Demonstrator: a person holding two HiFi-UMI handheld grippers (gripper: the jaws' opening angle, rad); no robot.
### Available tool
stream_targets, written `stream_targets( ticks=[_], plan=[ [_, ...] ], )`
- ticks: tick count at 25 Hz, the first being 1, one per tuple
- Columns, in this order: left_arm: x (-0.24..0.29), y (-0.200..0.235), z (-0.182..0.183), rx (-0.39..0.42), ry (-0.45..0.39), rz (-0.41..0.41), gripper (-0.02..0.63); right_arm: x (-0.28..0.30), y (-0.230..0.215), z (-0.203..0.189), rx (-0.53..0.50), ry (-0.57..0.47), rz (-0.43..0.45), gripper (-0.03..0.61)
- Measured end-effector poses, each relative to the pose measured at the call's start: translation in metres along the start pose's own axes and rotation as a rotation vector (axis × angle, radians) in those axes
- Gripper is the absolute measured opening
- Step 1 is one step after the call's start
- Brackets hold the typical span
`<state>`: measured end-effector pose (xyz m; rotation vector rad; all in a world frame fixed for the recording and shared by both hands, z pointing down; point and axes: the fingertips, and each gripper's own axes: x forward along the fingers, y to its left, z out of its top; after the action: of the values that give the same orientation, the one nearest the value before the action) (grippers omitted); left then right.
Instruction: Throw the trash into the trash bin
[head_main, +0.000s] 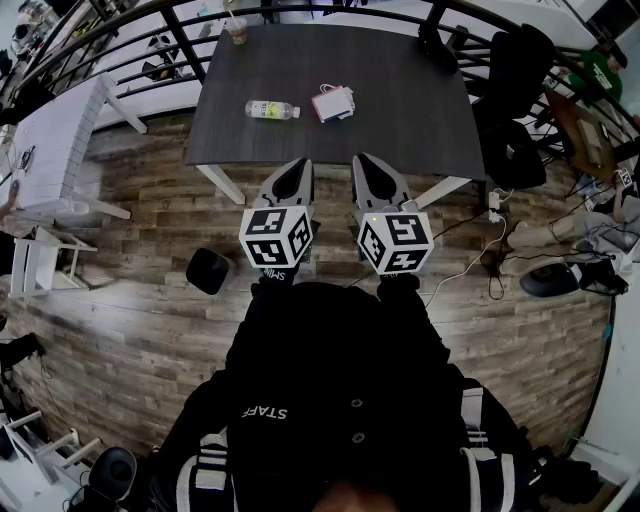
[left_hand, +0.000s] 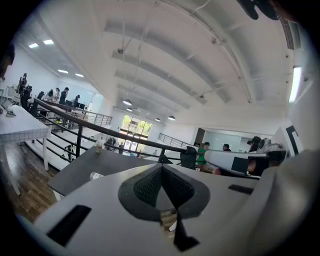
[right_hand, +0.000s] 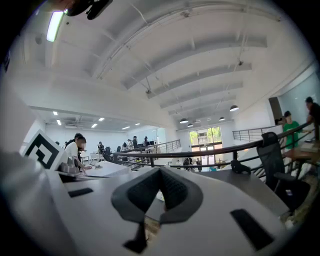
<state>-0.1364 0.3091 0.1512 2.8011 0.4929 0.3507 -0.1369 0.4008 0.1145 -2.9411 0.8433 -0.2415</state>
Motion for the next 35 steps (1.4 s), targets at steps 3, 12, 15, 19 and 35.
stream_targets(
  ticks=[3,12,15,19,35],
  plan=[
    [0.001,0.0,-0.001,-0.003,0.004,0.0,0.002,0.001,0.001,0.0,-0.009,0.006,0.004,0.015],
    [-0.001,0.011,-0.005,-0.021,0.016,0.0,0.002,0.009,0.011,-0.005,-0.025,0.031,0.008,0.015],
    [-0.002,0.017,-0.005,-0.015,0.021,-0.001,0.002,0.011,0.015,-0.007,-0.014,0.03,0.0,0.015],
    [-0.004,0.03,-0.002,-0.005,0.022,-0.002,0.002,0.017,0.02,-0.012,0.003,0.032,-0.016,0.015],
    [-0.01,0.067,-0.037,-0.007,0.109,-0.05,0.002,0.036,0.043,-0.048,-0.023,0.101,-0.089,0.015]
  ],
)
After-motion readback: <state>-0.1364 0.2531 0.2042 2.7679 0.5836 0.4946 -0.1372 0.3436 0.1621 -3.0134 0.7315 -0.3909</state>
